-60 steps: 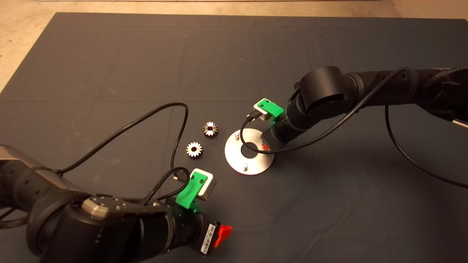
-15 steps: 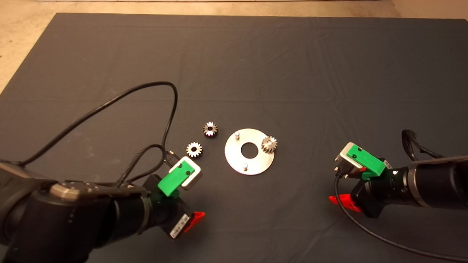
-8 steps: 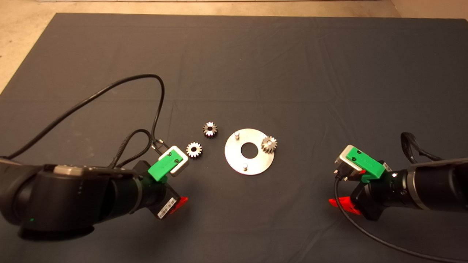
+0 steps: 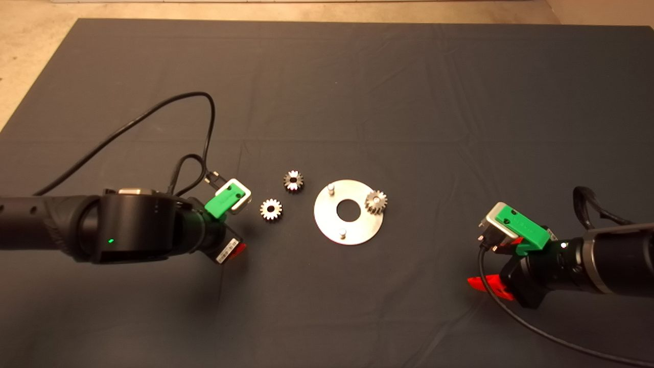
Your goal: Install three planetary gears onto the carrier pins
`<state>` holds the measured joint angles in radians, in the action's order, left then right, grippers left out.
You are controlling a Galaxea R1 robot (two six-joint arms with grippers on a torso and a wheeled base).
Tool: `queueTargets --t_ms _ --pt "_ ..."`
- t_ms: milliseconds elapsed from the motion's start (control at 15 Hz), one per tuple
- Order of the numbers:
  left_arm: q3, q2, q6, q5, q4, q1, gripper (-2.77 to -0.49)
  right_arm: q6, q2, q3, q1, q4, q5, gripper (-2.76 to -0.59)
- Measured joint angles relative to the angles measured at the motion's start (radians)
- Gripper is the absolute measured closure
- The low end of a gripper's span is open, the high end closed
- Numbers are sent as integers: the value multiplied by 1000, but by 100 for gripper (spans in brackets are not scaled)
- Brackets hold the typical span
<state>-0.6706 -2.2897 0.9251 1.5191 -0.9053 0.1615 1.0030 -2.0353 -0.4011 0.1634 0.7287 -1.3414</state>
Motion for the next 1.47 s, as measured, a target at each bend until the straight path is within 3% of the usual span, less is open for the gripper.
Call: queueTargets --t_ms 67,333,600,800,867,1467 --pt "-10 -10 0 0 0 1 -222 0 1 0 0 0 0 -202" --pt "-39 -58 0 -1 0 58 -222 0 2 0 -5 0 2 -202" --pt "-81 -96 4 -4 0 58 -222 0 2 0 -5 0 2 -202" --pt "-87 -141 38 -11 0 58 -222 0 2 0 -5 0 2 -202" --pt "-87 -146 39 -19 0 58 -222 0 2 0 -5 0 2 -202" --pt "-92 -158 45 -19 0 58 -222 0 2 0 -5 0 2 -202"
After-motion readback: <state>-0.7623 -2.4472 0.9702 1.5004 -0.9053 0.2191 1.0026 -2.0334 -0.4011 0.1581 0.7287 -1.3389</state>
